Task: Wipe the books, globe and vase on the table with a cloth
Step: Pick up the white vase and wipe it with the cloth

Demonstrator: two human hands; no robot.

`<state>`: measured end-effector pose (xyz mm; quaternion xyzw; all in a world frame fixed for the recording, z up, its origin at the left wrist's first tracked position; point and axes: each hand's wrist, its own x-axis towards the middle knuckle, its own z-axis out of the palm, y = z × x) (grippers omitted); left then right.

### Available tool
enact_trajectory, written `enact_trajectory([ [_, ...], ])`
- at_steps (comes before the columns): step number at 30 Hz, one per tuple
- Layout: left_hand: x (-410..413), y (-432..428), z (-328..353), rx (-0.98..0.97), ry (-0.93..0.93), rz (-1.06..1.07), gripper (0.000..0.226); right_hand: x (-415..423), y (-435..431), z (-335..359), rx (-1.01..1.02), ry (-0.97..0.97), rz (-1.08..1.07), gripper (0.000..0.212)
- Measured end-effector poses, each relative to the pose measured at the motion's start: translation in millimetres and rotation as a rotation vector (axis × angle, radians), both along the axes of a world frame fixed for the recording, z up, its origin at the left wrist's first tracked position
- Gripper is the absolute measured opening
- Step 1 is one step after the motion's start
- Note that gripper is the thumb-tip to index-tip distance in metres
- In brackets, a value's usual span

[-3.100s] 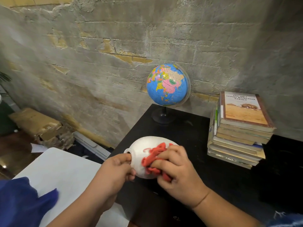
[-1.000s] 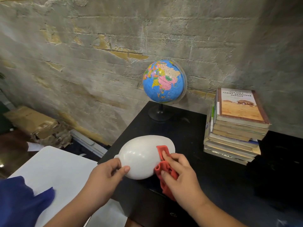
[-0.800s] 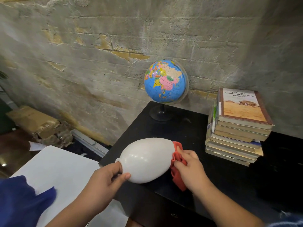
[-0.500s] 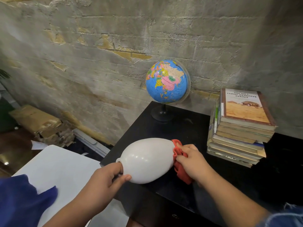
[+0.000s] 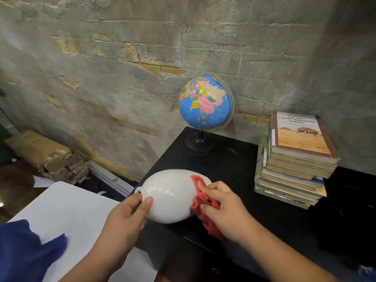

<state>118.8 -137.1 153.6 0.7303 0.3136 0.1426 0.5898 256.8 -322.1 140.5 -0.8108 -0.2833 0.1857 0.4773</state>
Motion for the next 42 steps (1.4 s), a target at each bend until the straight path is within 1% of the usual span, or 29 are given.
enact_trajectory([
  [2, -0.8, -0.2, 0.9, 0.125, 0.010, -0.043, 0.016, -5.6, 3.7, -1.5, 0.041, 0.002, -0.002, 0.052],
  [4, -3.8, 0.9, -0.9, 0.265, 0.023, -0.101, 0.013, 3.6, 6.0, -4.8, 0.042, 0.099, -0.099, 0.053],
  [5, -5.0, 2.0, -3.2, 0.337, 0.030, -0.131, 0.012, 8.9, 6.6, -7.8, -0.007, 0.145, -0.138, 0.054],
  [7, -6.5, 2.8, -6.8, 0.450, 0.046, -0.186, 0.013, 10.3, 5.4, -13.0, -0.126, 0.129, -0.140, 0.059],
  [10, -8.4, 6.4, -10.0, 0.489, 0.046, -0.208, 0.015, -5.2, 3.9, -13.9, -0.066, 0.036, -0.074, 0.066],
  [12, -9.5, 9.4, -12.5, 0.510, 0.035, -0.224, 0.019, -9.9, 1.8, -10.6, -0.008, 0.021, -0.037, 0.065],
  [14, -11.4, 9.8, -13.5, 0.537, 0.036, -0.252, 0.019, 0.8, 0.3, -10.0, 0.046, 0.102, -0.075, 0.057],
  [16, -11.8, 10.2, -14.9, 0.579, 0.020, -0.295, 0.016, 17.8, 1.1, -11.9, -0.013, 0.201, -0.166, 0.050],
  [17, -11.5, 10.4, -15.3, 0.600, 0.014, -0.314, 0.014, 21.9, 0.9, -11.6, -0.065, 0.216, -0.171, 0.049],
  [19, -11.8, 11.8, -15.9, 0.607, 0.018, -0.333, 0.014, 18.7, 1.3, -6.0, -0.147, 0.093, -0.111, 0.051],
  [20, -11.9, 12.7, -16.7, 0.603, 0.009, -0.335, 0.015, 14.3, 1.5, -2.0, -0.124, 0.015, -0.069, 0.052],
  [21, -11.7, 13.1, -16.9, 0.596, 0.006, -0.340, 0.015, 9.5, 0.4, 2.0, -0.088, -0.016, -0.023, 0.051],
  [23, -12.9, 14.2, -15.0, 0.588, 0.028, -0.370, 0.011, 3.4, -1.1, 11.7, -0.018, 0.012, 0.045, 0.043],
  [24, -13.5, 15.4, -13.8, 0.587, 0.045, -0.393, 0.010, 5.9, -2.5, 14.1, -0.003, 0.035, 0.041, 0.038],
  [25, -13.7, 16.6, -11.8, 0.577, 0.051, -0.407, 0.012, 13.2, -4.2, 12.5, -0.025, 0.057, 0.013, 0.037],
  [26, -14.0, 17.9, -10.8, 0.555, 0.045, -0.400, 0.015, 21.6, -5.2, 8.9, -0.092, 0.051, -0.024, 0.040],
  [28, -14.4, 18.5, -9.9, 0.534, 0.007, -0.338, 0.032, 26.9, -5.0, 6.1, -0.254, -0.023, -0.062, 0.054],
  [29, -13.6, 18.1, -10.9, 0.560, -0.007, -0.320, 0.035, 22.5, -3.1, 7.2, -0.266, -0.056, -0.049, 0.057],
  [31, -12.4, 16.5, -12.8, 0.618, -0.011, -0.332, 0.028, 8.6, 3.3, 11.0, -0.169, -0.109, 0.030, 0.059],
  [32, -12.3, 16.1, -13.2, 0.647, -0.013, -0.357, 0.029, -0.9, 6.7, 18.3, -0.136, -0.174, 0.096, 0.058],
  [34, -12.8, 16.1, -10.3, 0.741, -0.012, -0.414, 0.041, -12.2, 10.1, 30.7, -0.148, -0.308, 0.247, 0.055],
  [35, -12.5, 17.0, -8.4, 0.794, -0.008, -0.438, 0.045, -9.8, 10.0, 32.4, -0.142, -0.327, 0.269, 0.053],
  [37, -12.0, 18.7, -7.3, 0.867, -0.014, -0.465, 0.043, 8.3, 8.8, 27.3, -0.168, -0.278, 0.174, 0.048],
  [39, -10.7, 18.4, -6.6, 0.955, -0.034, -0.493, 0.042, 22.2, 6.1, 22.7, -0.293, -0.254, 0.039, 0.042],
  [40, -9.6, 18.7, -7.2, 1.018, -0.050, -0.512, 0.040, 21.5, 4.6, 22.1, -0.336, -0.275, 0.003, 0.042],
  [42, -7.6, 19.1, -7.3, 1.094, -0.084, -0.534, 0.035, 8.1, 3.3, 25.5, -0.298, -0.371, 0.019, 0.048],
])
